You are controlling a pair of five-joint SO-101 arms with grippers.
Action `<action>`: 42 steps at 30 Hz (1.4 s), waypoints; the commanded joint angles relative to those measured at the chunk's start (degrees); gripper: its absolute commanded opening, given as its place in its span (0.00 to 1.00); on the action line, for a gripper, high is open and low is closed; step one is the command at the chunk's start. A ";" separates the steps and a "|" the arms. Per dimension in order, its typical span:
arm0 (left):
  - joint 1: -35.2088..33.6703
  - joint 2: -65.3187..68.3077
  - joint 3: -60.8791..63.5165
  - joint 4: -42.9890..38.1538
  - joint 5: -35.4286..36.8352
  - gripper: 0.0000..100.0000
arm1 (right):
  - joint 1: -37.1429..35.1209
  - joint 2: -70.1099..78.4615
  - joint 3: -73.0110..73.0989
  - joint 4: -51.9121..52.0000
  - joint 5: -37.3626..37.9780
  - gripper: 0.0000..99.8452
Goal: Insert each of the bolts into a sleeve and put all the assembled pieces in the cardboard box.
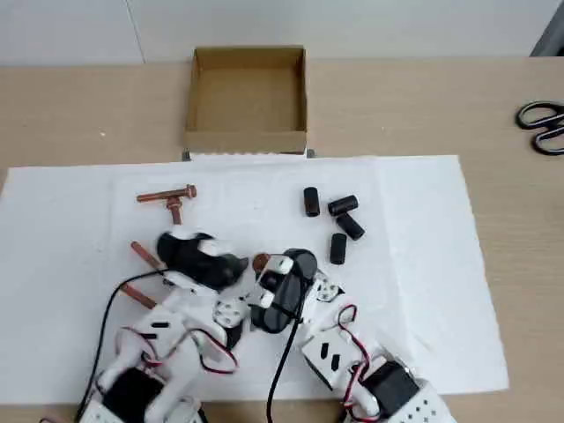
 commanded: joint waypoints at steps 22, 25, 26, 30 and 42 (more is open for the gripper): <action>-6.51 0.00 -10.77 -1.85 0.00 0.08 | -0.04 -1.01 -2.37 -2.42 0.44 0.00; -8.88 0.00 -10.59 -3.25 0.00 0.01 | -0.04 -1.01 -2.37 -2.42 0.44 0.00; -9.49 0.00 -10.59 -3.16 0.00 0.01 | -0.04 -1.01 -2.37 -2.42 0.44 0.00; -14.15 0.00 -8.04 -3.08 0.00 0.01 | 0.66 -1.01 -2.37 -2.33 0.26 0.00; -37.27 0.00 -1.54 -3.08 -4.31 0.01 | 20.35 -0.31 -8.62 2.51 -15.65 0.00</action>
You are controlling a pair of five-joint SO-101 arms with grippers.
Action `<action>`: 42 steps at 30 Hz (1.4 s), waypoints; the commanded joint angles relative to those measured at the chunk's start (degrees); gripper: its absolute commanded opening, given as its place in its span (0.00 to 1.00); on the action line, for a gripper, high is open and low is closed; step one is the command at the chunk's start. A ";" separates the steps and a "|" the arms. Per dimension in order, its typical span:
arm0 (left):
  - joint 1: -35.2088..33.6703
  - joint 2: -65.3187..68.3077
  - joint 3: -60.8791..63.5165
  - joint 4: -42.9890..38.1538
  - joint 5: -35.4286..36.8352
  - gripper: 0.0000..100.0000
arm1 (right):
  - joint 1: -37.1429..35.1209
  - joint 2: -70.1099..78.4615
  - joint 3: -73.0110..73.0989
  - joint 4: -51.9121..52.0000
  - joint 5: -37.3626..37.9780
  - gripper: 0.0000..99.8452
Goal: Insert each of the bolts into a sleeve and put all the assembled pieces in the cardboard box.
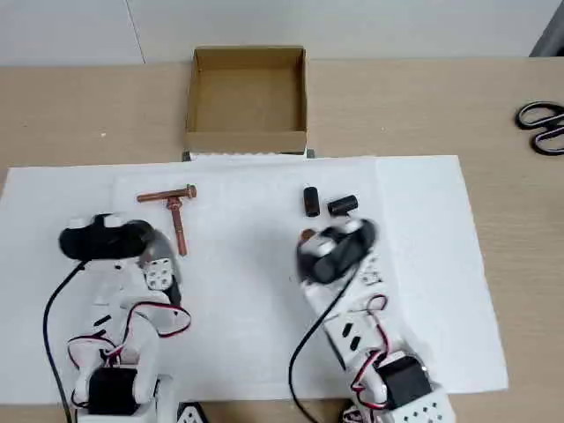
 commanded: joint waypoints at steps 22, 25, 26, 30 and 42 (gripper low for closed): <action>-4.22 -0.62 6.73 -1.23 -0.26 0.01 | 8.48 53.85 -48.09 -10.07 -10.37 0.00; -4.31 -0.62 6.73 -1.23 -0.26 0.01 | 8.40 64.04 -55.12 -12.53 -10.46 0.00; -4.31 -0.62 6.73 -1.23 -0.26 0.01 | 8.40 67.38 -57.85 -13.14 -10.55 0.00; -4.31 -0.62 6.73 -1.05 -0.44 0.01 | 8.40 80.40 -69.89 -15.43 -10.46 0.00; -4.22 -0.62 6.37 4.22 -0.62 0.01 | 8.66 117.85 -108.84 -16.75 -10.37 0.00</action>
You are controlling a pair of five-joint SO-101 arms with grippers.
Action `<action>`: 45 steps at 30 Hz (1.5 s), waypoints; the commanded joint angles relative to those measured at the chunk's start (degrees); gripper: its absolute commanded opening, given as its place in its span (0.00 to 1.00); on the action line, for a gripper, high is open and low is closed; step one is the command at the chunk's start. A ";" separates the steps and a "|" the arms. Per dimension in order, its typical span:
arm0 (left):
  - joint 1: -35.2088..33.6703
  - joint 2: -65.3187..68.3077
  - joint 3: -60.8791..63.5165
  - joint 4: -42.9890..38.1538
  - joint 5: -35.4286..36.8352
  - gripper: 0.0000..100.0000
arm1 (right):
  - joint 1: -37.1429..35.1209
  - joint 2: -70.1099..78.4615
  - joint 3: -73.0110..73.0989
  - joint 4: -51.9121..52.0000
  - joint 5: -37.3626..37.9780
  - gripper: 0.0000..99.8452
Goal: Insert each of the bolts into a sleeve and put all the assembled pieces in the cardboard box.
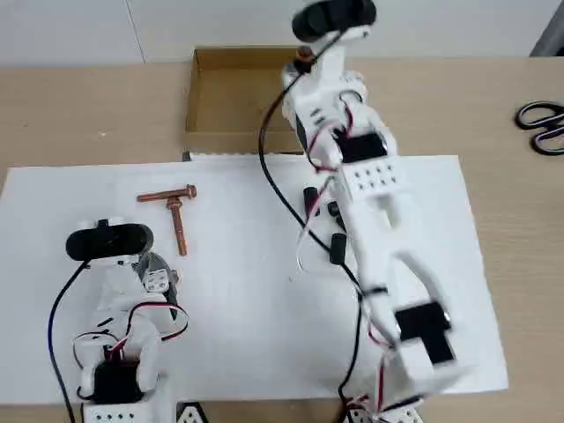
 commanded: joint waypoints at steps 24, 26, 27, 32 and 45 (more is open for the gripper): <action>-0.26 -0.70 -0.22 1.14 -0.26 0.01 | 0.31 54.81 -66.11 8.48 6.33 0.16; -0.26 -0.70 -0.22 1.85 -0.26 0.01 | 0.22 54.90 -66.99 11.21 6.42 0.23; -0.26 -0.70 -0.22 1.93 -0.26 0.01 | 0.22 54.81 -67.43 12.44 6.51 0.26; -0.18 -0.70 -0.22 1.93 -0.26 0.01 | -0.22 54.73 -75.34 16.48 6.59 0.27; -0.26 -0.70 -0.22 1.76 -0.18 0.01 | -0.75 49.98 -89.41 44.00 6.15 0.23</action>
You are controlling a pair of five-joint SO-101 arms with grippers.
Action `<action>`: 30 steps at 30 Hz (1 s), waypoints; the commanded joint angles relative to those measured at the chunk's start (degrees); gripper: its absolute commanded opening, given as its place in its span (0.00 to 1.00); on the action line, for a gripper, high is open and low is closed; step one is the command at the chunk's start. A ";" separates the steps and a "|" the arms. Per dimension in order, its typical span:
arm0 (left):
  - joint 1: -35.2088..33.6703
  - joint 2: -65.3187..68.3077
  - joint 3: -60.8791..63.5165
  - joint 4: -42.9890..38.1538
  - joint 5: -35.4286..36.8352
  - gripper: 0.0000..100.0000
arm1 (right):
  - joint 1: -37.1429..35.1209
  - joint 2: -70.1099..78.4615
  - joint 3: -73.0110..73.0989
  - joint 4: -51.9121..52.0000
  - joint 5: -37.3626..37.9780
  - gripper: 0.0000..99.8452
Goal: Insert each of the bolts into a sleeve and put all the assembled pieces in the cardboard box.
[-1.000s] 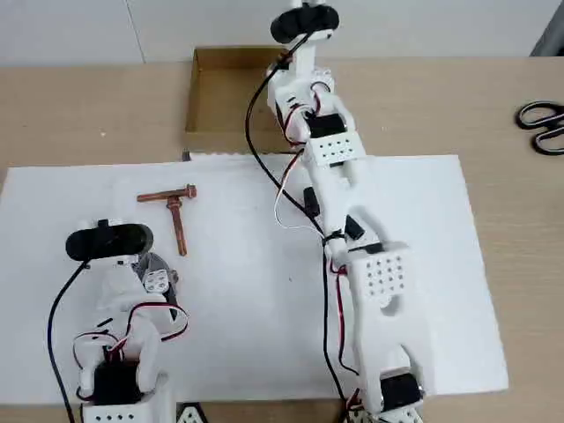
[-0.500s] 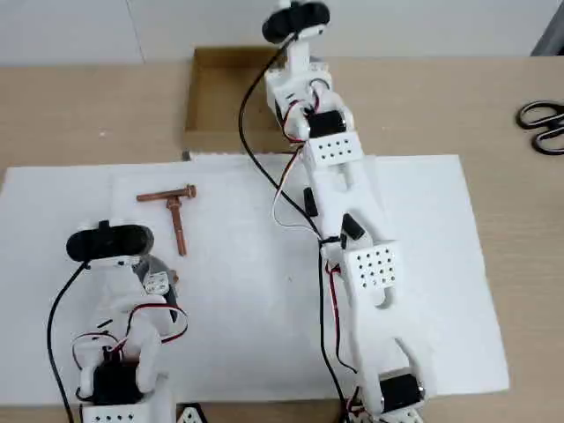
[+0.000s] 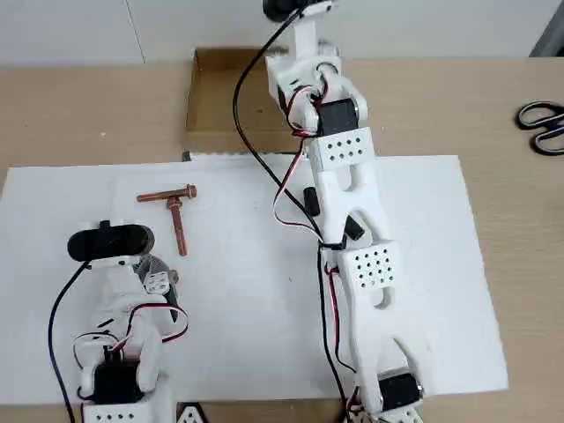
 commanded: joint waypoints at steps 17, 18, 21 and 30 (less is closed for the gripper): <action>-0.26 -0.70 -0.40 0.00 3.60 0.01 | -2.15 -11.38 -0.79 32.66 -4.13 0.01; -0.26 -0.70 -0.40 0.00 3.87 0.01 | -2.33 -11.38 0.53 32.66 -4.13 0.01; -0.26 -0.70 -0.48 0.00 3.87 0.01 | -2.51 -12.97 2.90 32.92 -4.13 0.01; -0.26 -0.70 -0.48 0.00 3.60 0.01 | -4.97 -36.35 35.96 32.66 -4.31 0.02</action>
